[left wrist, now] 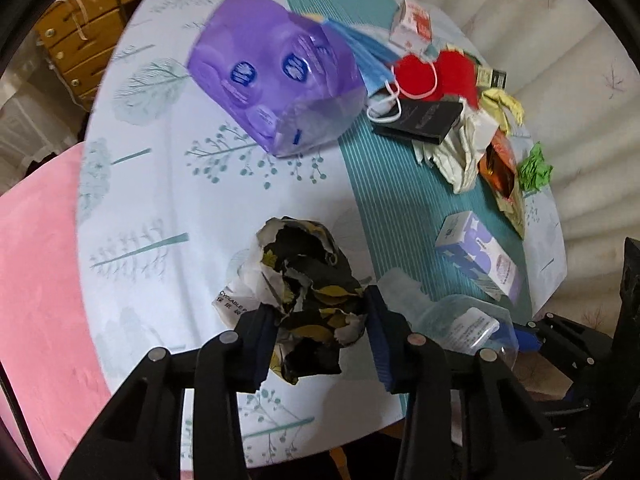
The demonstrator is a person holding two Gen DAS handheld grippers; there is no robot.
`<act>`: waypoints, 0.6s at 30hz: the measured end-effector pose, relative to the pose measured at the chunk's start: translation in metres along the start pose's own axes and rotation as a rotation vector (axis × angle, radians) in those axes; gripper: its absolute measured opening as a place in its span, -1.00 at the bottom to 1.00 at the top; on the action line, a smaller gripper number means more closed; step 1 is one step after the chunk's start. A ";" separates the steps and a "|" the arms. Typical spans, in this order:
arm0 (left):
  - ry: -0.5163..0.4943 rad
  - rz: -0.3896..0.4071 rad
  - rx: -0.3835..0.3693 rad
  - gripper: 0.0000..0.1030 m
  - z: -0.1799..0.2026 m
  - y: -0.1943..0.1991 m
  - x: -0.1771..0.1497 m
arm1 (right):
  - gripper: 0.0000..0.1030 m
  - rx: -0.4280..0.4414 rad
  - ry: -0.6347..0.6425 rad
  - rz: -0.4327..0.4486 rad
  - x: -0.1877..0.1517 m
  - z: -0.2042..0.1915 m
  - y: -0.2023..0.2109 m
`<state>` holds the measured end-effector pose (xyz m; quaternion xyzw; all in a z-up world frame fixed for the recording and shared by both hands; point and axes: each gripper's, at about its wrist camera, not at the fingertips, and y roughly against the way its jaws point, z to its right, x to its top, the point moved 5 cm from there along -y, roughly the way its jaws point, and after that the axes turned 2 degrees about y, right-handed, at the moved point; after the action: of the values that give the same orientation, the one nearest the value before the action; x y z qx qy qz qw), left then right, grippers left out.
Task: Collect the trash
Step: 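Grasp the black-and-yellow wrapper with the left gripper while the right grasps the clear bottle, then carry both items over the bin and open both grippers to drop them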
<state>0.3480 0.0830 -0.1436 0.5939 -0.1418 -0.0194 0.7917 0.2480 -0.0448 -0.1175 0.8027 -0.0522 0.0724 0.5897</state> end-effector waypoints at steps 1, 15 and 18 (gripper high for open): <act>0.005 0.008 0.001 -0.24 0.000 0.005 -0.002 | 0.01 0.004 0.002 0.015 -0.001 0.001 0.005; 0.123 0.188 0.038 -0.24 0.053 0.087 -0.098 | -0.03 0.087 0.117 0.138 -0.046 0.008 0.072; 0.131 0.203 0.032 -0.24 0.080 0.089 -0.134 | -0.03 0.107 0.142 0.152 -0.076 0.020 0.094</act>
<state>0.1879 0.0613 -0.0657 0.5890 -0.1495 0.1021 0.7876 0.1586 -0.0923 -0.0490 0.8196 -0.0671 0.1763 0.5409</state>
